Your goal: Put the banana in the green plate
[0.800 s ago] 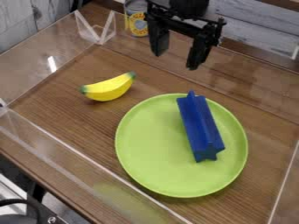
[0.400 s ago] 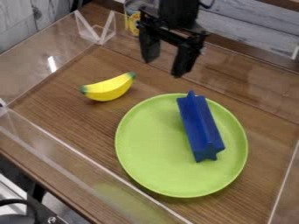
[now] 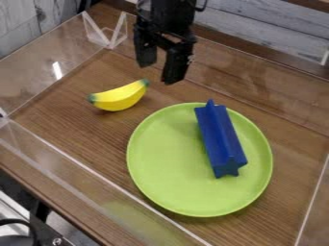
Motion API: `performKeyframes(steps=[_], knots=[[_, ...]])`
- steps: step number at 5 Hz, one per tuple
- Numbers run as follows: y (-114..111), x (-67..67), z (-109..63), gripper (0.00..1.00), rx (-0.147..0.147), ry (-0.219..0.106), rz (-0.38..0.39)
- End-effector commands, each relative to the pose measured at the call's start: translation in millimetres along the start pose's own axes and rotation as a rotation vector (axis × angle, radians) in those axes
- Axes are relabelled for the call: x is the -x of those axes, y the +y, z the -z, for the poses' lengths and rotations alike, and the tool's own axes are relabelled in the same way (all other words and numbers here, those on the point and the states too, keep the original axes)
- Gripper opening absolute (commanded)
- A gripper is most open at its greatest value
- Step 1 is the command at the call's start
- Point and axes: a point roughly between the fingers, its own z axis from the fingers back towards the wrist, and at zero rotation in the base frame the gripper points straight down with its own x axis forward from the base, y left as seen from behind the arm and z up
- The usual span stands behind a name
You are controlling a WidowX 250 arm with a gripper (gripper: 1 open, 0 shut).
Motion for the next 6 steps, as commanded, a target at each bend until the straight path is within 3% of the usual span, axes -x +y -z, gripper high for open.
performKeyframes(steps=[1, 3, 6], knots=[[14.9, -3.7, -8.4, 1.00, -0.032, -0.040, 0.046], [34.9, -3.3, 6.0, 1.00, -0.042, -0.038, 0.126], [60.8, -0.2, 30.3, 1.00, -0.031, -0.047, 0.142]])
